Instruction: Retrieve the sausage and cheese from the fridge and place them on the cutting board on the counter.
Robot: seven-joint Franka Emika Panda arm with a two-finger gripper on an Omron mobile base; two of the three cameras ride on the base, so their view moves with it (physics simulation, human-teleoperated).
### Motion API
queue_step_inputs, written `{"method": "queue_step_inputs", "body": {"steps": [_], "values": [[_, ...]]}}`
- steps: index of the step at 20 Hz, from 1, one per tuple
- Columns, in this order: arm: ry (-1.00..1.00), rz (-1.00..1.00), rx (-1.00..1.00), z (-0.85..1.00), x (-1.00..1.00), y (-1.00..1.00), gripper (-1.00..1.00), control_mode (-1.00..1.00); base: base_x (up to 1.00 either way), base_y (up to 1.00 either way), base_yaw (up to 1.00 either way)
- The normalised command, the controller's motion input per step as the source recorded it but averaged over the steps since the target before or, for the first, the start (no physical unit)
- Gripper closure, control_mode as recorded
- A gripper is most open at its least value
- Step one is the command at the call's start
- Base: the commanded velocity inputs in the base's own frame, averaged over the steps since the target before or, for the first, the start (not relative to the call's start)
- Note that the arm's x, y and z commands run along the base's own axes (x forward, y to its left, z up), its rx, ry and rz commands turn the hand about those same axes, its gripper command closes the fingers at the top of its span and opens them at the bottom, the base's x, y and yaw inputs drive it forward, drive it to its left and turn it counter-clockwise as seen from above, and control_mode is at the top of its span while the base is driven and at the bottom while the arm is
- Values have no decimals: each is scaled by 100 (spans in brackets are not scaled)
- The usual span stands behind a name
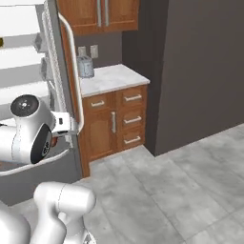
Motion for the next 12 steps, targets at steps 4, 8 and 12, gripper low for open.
{"method": "queue_step_inputs", "body": {"steps": [4, 8, 12], "values": [[0, 0, 0, 0, 0, 0, 100, 100, 0, 7, -90], [0, 0, 0, 0, 0, 0, 100, 100, 0, 5, -93], [0, 0, 0, 0, 0, 0, 100, 100, 0, 1, -88]]}}
